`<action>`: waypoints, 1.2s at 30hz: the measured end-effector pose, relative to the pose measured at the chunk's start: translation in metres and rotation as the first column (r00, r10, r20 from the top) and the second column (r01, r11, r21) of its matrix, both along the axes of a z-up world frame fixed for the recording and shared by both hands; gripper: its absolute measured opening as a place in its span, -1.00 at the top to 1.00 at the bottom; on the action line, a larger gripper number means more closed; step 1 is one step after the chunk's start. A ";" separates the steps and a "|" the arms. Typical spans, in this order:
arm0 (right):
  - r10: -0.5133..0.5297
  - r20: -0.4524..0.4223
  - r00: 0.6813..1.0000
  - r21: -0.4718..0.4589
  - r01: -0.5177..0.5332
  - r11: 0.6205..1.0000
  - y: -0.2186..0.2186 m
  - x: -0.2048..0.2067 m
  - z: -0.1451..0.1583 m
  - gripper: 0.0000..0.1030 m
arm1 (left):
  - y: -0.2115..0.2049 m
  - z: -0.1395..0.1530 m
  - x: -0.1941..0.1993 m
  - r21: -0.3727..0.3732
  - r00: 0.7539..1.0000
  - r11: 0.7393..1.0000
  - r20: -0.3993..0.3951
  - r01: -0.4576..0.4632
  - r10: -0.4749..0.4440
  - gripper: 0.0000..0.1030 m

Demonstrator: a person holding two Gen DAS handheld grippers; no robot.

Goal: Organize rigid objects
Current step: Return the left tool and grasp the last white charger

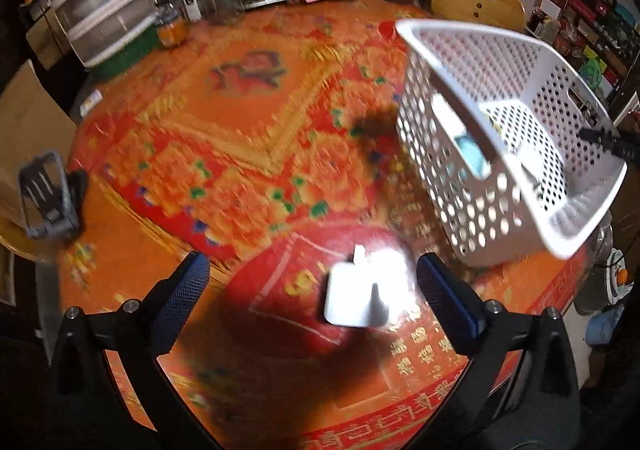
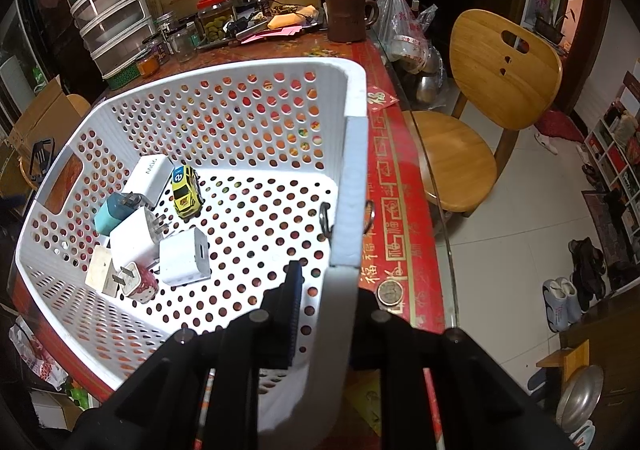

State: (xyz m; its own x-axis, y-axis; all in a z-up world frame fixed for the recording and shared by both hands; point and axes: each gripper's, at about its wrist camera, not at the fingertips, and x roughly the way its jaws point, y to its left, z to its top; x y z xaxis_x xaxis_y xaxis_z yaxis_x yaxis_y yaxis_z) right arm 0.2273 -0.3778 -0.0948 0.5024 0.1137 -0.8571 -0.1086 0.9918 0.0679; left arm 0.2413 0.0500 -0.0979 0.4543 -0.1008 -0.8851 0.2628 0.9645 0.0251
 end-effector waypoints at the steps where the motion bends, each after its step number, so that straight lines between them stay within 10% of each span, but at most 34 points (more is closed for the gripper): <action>1: 0.000 0.000 1.000 0.000 0.000 1.000 0.000 0.000 0.000 0.69 | -0.003 -0.007 -0.003 0.006 1.000 1.000 -0.005 0.003 -0.003 -0.98; 15: 0.003 -0.003 1.000 -0.007 -0.003 1.000 -0.001 0.001 0.001 0.69 | -0.027 -0.068 -0.012 0.020 0.994 0.999 -0.099 0.041 -0.039 -0.94; 27: 0.003 -0.003 1.000 -0.006 -0.003 1.000 -0.001 0.001 0.001 0.69 | -0.032 -0.073 -0.016 0.018 0.991 0.998 -0.121 0.061 -0.059 0.17; 36: 0.003 -0.005 1.000 -0.009 -0.003 1.000 -0.001 0.002 0.002 0.69 | -0.026 -0.062 -0.018 0.000 0.995 0.999 -0.088 0.050 -0.050 0.17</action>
State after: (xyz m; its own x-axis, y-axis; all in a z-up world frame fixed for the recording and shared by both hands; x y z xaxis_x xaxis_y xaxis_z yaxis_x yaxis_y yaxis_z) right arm 0.2289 -0.3785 -0.0931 0.4979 0.1073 -0.8606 -0.1117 0.9920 0.0591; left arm 0.2233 0.0238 -0.1598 0.3691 -0.1195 -0.9217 0.3120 0.9501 0.0017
